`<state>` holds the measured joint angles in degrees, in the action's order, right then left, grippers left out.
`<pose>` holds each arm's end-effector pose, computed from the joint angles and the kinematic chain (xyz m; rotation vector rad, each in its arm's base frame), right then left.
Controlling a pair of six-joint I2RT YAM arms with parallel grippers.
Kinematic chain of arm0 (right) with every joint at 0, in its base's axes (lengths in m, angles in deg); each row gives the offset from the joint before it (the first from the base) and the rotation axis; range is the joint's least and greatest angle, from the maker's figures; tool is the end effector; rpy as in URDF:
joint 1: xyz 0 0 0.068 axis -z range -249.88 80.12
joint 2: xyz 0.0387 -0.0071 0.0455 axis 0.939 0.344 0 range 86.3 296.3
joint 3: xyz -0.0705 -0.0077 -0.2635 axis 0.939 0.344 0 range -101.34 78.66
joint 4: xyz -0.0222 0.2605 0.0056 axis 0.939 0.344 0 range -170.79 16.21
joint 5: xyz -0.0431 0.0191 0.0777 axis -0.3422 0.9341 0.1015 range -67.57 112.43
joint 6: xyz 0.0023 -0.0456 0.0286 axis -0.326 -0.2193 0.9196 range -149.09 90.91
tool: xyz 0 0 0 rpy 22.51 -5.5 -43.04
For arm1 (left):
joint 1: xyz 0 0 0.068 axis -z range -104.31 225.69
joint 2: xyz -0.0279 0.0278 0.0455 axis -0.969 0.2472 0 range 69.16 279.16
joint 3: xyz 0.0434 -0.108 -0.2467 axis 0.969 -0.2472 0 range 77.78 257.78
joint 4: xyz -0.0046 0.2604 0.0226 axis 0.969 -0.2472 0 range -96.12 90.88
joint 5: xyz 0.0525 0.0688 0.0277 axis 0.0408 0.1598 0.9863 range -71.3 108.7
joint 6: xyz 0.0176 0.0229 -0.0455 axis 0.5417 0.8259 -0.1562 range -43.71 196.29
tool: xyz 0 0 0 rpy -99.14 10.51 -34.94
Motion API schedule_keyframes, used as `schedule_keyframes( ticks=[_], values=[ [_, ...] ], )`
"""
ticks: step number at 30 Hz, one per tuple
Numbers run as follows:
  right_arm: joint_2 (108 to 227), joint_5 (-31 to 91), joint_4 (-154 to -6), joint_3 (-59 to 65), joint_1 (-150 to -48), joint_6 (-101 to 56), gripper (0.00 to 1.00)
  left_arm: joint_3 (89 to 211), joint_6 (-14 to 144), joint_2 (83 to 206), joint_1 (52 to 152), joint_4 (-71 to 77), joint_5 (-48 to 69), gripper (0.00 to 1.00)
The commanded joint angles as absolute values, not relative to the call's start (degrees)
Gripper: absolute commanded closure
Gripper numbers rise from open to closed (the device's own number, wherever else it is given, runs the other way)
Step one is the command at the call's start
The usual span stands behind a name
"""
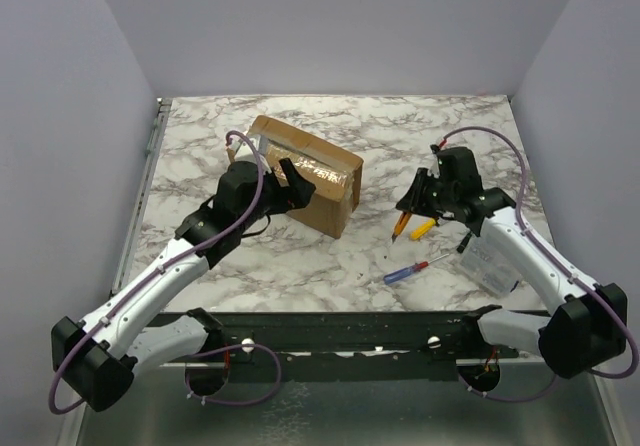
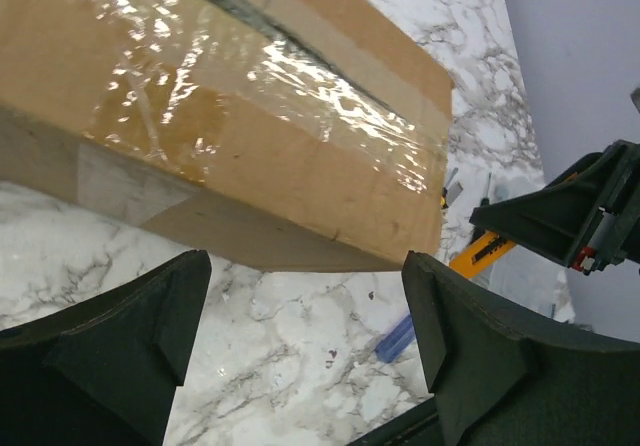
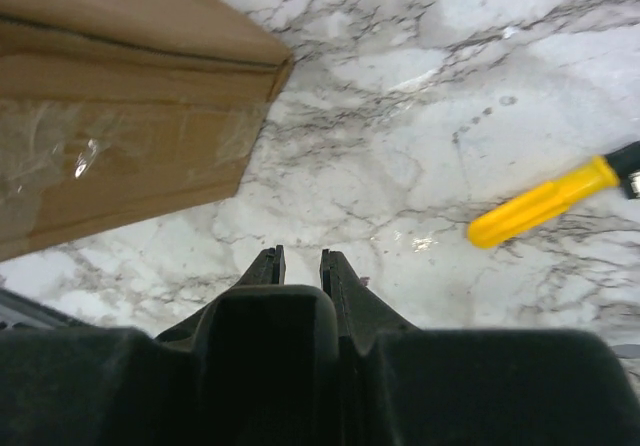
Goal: Unpack the express box
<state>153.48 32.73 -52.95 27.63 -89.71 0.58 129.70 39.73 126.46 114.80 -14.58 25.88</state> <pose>0.2312 0.0901 0.2707 0.1149 2.4098 0.6259 0.1806 -0.1409 0.3335 -0.0419 2.0069 -0.7489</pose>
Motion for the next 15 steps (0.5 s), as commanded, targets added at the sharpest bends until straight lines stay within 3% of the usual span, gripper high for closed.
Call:
schedule_keyframes(
  ticks=[1,7,15],
  values=[
    [158.33,20.97,-46.81,18.79,-89.92,-3.66,1.00,128.43,26.92,128.43,107.81,-17.38,13.65,0.14],
    [171.10,4.63,-36.52,3.63,-89.92,-6.34,1.00,128.05,21.23,130.05,103.71,-17.29,8.46,0.17],
    [189.86,-21.04,-28.34,-13.13,-89.85,-10.67,0.99,126.53,18.29,124.88,103.28,-17.23,12.40,0.18]
  ],
)
